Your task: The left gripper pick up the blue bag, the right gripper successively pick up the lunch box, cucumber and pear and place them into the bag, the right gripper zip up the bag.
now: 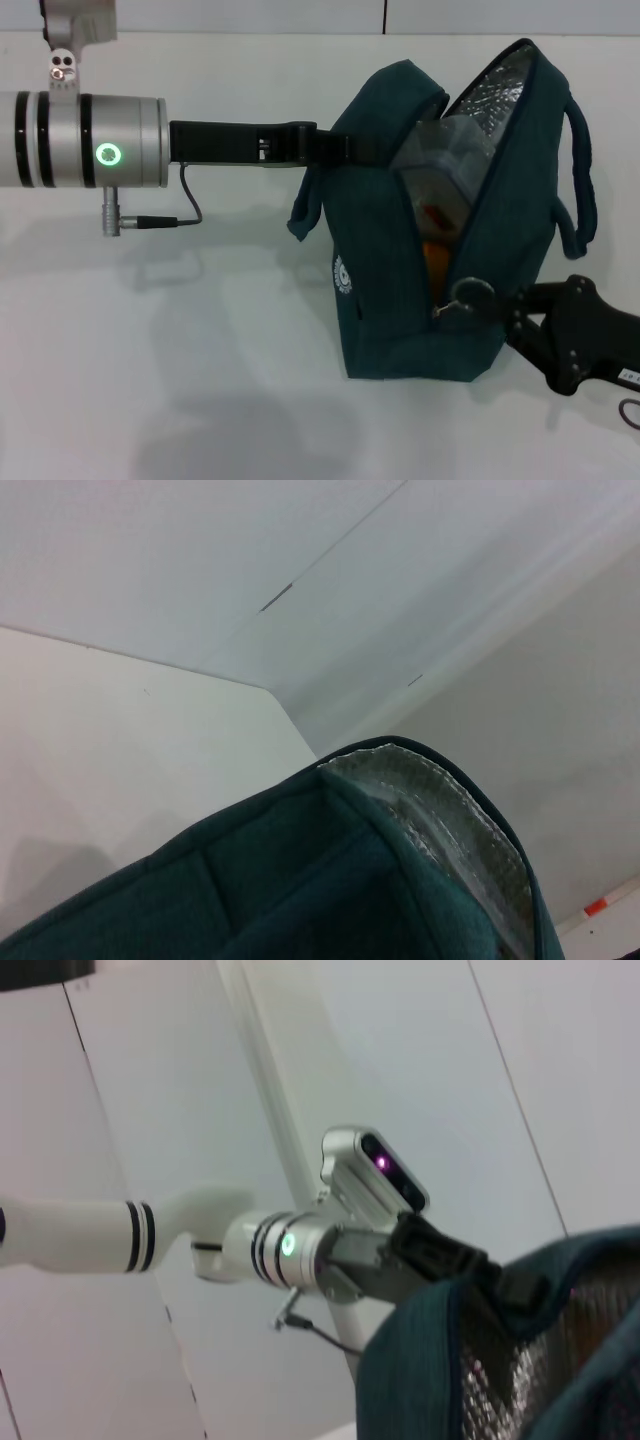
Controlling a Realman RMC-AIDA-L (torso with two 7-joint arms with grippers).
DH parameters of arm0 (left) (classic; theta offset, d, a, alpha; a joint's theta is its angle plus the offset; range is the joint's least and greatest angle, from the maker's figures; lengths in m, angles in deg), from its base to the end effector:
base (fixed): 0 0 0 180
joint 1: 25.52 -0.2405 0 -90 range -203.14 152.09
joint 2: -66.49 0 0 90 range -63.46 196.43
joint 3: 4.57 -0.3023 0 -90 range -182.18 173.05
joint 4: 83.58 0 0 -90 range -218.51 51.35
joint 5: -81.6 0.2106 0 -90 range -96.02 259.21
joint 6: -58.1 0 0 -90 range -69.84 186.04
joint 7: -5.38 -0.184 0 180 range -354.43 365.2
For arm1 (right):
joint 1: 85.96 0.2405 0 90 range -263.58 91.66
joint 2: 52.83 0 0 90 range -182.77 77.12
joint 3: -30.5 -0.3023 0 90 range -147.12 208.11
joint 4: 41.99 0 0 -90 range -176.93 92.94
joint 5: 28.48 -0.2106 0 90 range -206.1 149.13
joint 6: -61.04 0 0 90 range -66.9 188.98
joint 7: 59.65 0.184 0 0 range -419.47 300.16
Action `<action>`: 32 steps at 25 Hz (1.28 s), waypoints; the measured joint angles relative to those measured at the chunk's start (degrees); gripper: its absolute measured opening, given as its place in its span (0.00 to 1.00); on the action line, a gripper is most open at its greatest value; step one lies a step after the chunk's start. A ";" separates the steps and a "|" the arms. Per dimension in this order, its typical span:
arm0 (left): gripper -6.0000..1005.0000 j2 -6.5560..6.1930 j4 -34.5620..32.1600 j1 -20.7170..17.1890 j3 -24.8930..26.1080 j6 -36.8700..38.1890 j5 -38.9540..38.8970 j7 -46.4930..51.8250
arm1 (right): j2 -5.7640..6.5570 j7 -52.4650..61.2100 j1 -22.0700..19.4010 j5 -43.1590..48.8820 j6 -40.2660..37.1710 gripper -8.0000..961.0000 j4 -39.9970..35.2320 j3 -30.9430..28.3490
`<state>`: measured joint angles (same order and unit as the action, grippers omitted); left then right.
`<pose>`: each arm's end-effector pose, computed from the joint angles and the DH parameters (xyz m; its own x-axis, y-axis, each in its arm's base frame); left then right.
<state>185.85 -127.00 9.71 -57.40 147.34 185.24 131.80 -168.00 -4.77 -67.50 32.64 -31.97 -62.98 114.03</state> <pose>-0.2022 0.3872 -0.0619 0.4110 0.7979 0.4409 0.7680 -0.5636 0.3042 0.2814 0.2752 -0.0832 0.6132 -0.2159 -0.7599 -0.3877 -0.9203 -0.0514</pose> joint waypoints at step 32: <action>0.18 0.33 0.68 -5.68 -0.46 3.51 -13.87 -19.70 | -0.57 -4.23 2.46 -7.06 -3.27 0.01 0.08 0.49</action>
<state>186.19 -126.33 4.03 -57.86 150.85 171.37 112.10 -168.57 -9.00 -65.04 25.58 -35.24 -62.90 114.51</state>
